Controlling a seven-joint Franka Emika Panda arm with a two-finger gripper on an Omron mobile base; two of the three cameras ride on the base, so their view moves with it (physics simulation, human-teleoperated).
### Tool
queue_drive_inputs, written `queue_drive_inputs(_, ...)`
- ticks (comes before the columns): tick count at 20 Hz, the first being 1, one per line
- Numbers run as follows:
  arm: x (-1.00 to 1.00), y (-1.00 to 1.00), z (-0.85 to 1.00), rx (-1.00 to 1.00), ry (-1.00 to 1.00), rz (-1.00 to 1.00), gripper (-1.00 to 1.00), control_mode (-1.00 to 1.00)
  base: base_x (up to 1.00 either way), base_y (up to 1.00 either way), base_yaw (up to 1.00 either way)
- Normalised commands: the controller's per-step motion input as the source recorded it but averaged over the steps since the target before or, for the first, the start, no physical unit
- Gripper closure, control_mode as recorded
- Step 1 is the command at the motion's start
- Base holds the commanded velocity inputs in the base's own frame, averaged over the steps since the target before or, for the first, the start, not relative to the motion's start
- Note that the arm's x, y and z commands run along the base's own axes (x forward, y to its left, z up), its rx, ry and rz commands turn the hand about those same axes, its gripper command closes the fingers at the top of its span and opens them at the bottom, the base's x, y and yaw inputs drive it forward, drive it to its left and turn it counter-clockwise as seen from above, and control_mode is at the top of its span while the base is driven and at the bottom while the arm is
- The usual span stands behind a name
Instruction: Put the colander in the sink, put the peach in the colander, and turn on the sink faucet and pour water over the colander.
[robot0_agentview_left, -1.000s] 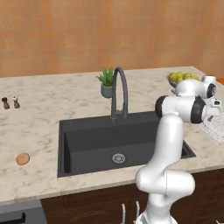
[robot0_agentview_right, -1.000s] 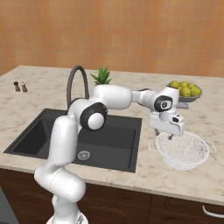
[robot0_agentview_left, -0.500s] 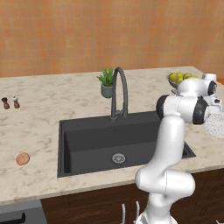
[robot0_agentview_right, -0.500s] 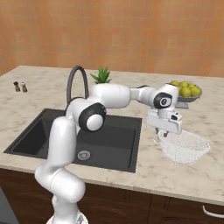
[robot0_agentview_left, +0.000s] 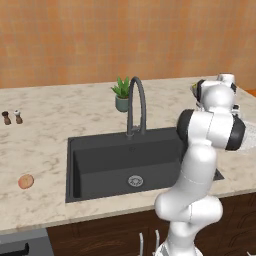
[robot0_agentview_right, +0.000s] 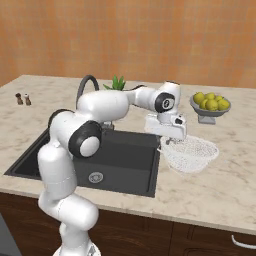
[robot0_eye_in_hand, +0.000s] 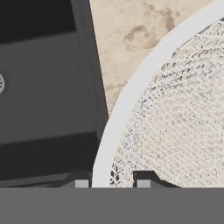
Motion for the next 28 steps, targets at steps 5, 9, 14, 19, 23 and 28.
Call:
queue_drive_inputs(5,-0.02,1.0,0.01,0.03,-0.07,0.56,1.0,-1.0,0.0,0.0,0.0)
queue_drive_inputs(9,0.0,0.88,0.0,0.11,-0.04,0.63,1.0,-1.0,0.0,0.0,0.0)
queue_drive_inputs(14,0.0,0.65,0.0,0.2,0.0,0.62,1.0,-1.0,0.0,0.0,0.0)
queue_drive_inputs(19,-0.01,0.48,-0.04,0.25,0.0,0.61,1.0,-1.0,0.0,0.0,0.0)
queue_drive_inputs(23,-0.07,0.26,-0.23,0.3,0.0,0.59,1.0,-1.0,0.0,0.0,0.0)
queue_drive_inputs(28,-0.16,0.17,-0.31,0.27,0.0,0.57,1.0,-1.0,0.0,0.0,0.0)
